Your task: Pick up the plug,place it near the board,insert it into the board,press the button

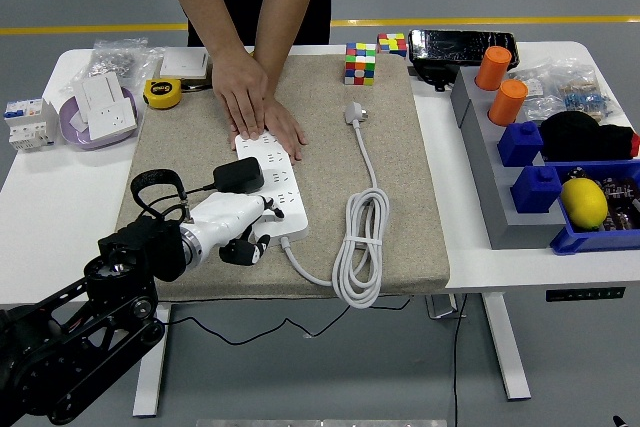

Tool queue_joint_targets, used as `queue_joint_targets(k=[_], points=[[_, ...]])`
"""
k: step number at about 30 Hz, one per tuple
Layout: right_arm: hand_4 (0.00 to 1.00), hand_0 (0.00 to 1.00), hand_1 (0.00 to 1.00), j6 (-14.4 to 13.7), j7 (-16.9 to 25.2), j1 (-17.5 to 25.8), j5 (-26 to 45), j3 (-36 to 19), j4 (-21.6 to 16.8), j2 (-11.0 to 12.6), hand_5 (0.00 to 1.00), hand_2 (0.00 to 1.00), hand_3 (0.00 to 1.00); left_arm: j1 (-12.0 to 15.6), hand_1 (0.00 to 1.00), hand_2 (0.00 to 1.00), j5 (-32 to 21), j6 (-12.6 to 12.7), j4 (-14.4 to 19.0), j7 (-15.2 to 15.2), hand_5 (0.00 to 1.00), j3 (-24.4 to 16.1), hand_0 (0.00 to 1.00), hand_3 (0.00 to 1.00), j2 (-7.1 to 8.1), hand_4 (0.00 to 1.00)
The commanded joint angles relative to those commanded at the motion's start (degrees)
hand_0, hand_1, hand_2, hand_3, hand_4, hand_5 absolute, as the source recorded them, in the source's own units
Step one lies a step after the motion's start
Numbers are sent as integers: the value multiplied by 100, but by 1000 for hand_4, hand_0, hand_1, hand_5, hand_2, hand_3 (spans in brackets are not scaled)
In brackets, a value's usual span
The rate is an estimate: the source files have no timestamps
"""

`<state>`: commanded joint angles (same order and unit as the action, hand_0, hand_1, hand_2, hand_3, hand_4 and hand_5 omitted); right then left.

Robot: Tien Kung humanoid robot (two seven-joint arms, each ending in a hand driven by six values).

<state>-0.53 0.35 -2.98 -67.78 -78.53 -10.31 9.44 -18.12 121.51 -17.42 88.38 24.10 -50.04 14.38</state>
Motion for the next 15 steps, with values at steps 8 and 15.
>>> queue_joint_targets(k=[8,15], points=[[998,872,803,2,-5,23,-15,-8,0,4,998,783,840,27,58,145,28,16,-41,-23,110,36,159,785,-4,408],[998,872,803,6,-6,33,-11,0,0,5,998,782,838,41,57,145,78,7,-136,-55,107,53,159,776,16,411]])
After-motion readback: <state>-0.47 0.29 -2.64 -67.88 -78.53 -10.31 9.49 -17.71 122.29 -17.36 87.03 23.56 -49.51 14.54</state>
